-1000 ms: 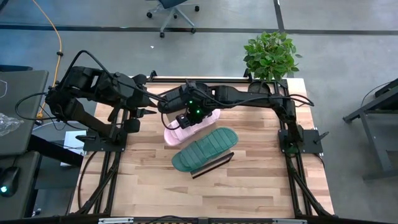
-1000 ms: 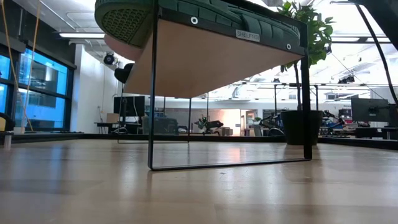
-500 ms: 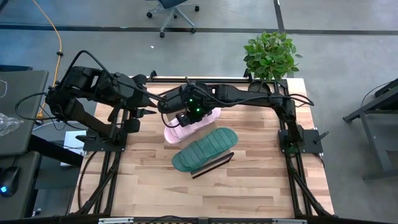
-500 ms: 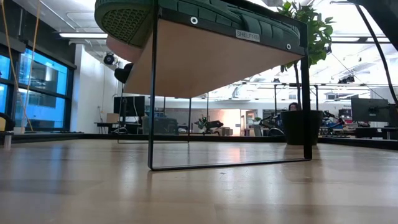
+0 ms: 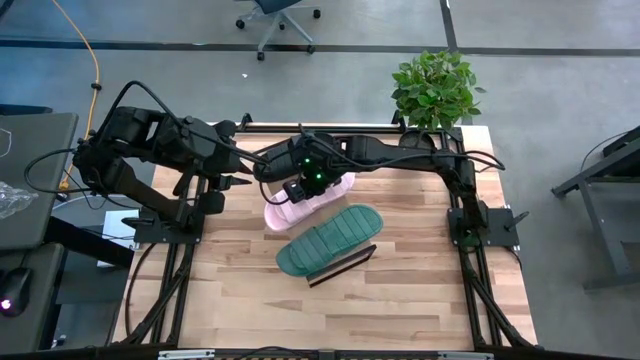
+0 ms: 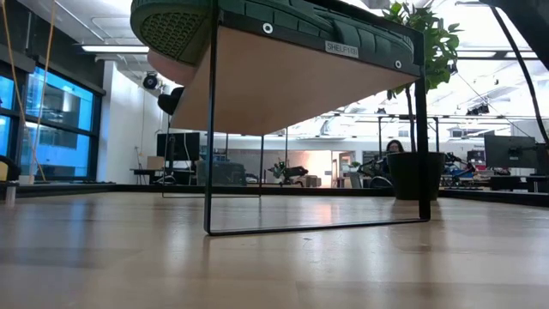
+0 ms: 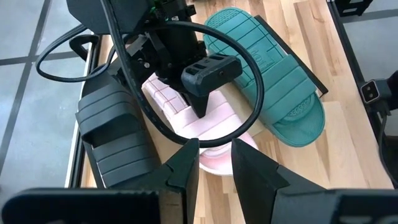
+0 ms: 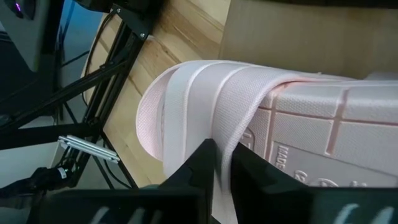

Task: Pick and place slides into the shelf
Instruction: Put the pink pair of slides on the shelf

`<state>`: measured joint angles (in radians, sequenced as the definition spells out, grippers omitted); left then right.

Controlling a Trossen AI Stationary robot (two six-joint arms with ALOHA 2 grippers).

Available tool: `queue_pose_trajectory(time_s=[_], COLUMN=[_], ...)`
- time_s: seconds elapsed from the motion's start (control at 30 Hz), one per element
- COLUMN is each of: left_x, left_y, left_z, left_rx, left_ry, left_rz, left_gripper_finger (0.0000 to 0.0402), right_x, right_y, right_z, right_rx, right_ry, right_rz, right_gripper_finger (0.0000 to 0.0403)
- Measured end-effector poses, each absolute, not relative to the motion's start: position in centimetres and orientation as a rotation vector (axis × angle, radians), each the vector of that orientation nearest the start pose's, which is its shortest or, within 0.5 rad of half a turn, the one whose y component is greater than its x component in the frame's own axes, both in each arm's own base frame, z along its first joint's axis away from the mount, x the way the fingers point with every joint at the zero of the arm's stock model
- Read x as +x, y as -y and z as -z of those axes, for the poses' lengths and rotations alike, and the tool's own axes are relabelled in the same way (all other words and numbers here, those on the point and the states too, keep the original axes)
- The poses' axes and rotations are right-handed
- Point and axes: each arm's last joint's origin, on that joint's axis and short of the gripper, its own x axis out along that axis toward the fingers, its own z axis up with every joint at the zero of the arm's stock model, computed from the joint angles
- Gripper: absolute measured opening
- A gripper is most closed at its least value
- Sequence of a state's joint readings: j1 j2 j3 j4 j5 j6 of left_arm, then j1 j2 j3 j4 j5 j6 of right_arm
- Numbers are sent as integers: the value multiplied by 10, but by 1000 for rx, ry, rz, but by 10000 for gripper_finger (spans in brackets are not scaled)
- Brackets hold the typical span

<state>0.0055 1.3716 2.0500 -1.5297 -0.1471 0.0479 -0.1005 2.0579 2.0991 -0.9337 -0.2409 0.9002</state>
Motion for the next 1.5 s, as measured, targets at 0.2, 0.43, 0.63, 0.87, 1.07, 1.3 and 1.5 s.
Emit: queue_pose_trajectory(time_s=[0.2,0.43,0.63,0.87,1.07,1.3,1.5], left_x=[184,184,185,185,185,185,185], left_y=[-5,-5,-5,-5,-5,-5,-5], left_z=[-490,-490,-490,-490,-490,-490,-490], left_rx=[104,102,94,94,93,90,90], left_ry=[-853,-853,-853,-853,-853,-853,-853], left_rz=[-123,-124,-109,-108,-108,-100,-99], left_gripper_finger=[83,83,83,83,83,83,83], right_x=[444,446,447,446,446,446,446], right_y=[38,38,38,38,39,39,39], right_z=[-332,-333,-335,-335,-334,-334,-335], right_rx=[990,990,987,985,974,972,971], right_ry=[-886,-873,-856,-858,-850,-849,-844], right_rz=[276,268,263,262,288,293,300], right_gripper_finger=[30,33,72,99,101,102,102])
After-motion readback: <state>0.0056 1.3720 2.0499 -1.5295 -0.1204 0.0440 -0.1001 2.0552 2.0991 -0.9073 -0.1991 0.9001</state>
